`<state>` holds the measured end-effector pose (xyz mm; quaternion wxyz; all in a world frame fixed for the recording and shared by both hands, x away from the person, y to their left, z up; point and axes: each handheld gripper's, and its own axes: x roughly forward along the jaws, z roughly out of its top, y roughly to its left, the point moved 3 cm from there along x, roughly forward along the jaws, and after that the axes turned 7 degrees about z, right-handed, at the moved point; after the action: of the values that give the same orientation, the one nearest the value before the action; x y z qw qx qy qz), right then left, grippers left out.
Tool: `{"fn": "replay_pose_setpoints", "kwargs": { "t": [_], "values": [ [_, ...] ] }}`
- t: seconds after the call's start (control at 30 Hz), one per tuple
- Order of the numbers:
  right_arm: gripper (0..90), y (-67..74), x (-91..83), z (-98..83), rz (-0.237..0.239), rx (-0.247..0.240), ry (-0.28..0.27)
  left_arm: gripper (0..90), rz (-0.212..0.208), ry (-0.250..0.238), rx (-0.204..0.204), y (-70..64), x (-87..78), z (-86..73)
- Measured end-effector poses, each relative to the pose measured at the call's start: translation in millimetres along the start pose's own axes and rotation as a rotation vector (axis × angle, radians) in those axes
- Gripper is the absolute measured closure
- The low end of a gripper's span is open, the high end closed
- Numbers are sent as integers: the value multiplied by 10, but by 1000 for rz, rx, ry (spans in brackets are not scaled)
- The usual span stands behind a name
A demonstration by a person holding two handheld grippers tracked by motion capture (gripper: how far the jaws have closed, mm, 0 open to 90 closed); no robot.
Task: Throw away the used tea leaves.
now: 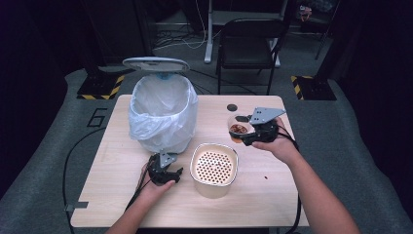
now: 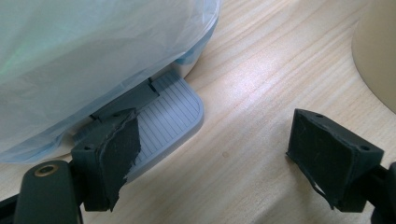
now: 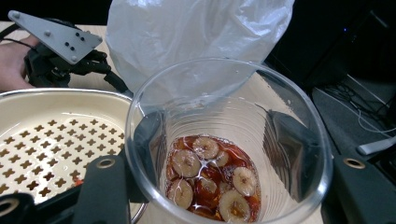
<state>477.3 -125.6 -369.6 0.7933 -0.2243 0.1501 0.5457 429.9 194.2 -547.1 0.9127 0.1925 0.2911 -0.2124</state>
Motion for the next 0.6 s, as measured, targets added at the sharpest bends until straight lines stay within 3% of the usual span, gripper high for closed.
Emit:
{"fn": "replay_pose_setpoints", "kwargs": {
  "t": [0.6],
  "values": [
    [396, 125, 152, 229, 48, -171, 5, 166, 1, 0, 0, 0, 0, 0]
  ]
}}
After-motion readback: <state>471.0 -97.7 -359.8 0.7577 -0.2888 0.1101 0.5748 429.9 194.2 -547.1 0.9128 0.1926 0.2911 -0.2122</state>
